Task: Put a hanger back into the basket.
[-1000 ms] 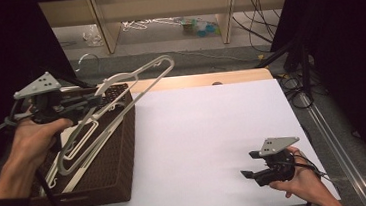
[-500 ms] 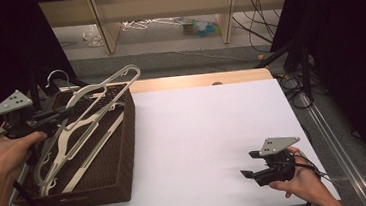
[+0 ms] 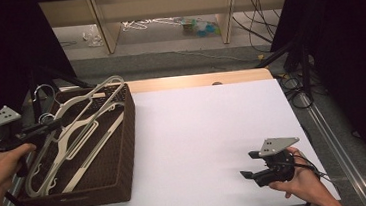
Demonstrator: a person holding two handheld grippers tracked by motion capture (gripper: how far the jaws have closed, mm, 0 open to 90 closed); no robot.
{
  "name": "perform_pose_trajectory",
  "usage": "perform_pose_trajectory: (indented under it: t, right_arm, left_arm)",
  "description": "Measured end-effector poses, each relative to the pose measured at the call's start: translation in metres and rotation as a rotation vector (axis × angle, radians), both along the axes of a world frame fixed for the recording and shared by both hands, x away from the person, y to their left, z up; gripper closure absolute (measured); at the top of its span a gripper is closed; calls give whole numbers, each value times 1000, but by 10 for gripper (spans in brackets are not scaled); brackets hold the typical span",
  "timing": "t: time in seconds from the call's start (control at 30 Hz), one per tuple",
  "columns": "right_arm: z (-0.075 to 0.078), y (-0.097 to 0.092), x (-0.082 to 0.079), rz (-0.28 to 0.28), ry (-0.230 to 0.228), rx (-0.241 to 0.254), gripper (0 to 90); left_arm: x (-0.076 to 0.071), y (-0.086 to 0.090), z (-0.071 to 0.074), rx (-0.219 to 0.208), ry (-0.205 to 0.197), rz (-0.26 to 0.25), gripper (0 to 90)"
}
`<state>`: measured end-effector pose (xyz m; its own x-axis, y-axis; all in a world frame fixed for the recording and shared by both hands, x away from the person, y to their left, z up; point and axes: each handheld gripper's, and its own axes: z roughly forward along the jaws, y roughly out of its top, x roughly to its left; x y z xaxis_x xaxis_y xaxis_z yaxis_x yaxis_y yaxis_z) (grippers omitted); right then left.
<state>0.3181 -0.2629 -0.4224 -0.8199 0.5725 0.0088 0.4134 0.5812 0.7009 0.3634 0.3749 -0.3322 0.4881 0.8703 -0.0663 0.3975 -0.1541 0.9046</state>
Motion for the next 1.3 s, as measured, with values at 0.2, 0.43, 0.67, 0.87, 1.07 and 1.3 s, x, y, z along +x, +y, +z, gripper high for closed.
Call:
perform_pose_trajectory:
  t: [0.2, 0.43, 0.67, 0.87, 1.07, 1.3]
  right_arm:
    - [-1, 0, 0, 7, -4, -1, 313]
    - [-1, 0, 0, 3, -4, -4, 311]
    - [-1, 0, 0, 6, -1, -3, 311]
    - [-2, 0, 0, 10, 4, -10, 311]
    - [-3, 1, 0, 16, 7, -8, 309]
    - [-2, 3, 0, 20, 1, -1, 305]
  left_arm:
    - [1, 1, -11, -13, 23, 2, 858]
    - [8, -4, -20, 4, 70, -4, 857]
    - [17, -9, -33, 21, 119, 0, 857]
    - [24, -12, -51, 33, 172, 8, 857]
    - [26, -12, -59, 21, 187, 27, 854]
    - [29, -1, -71, 49, 237, 83, 834]
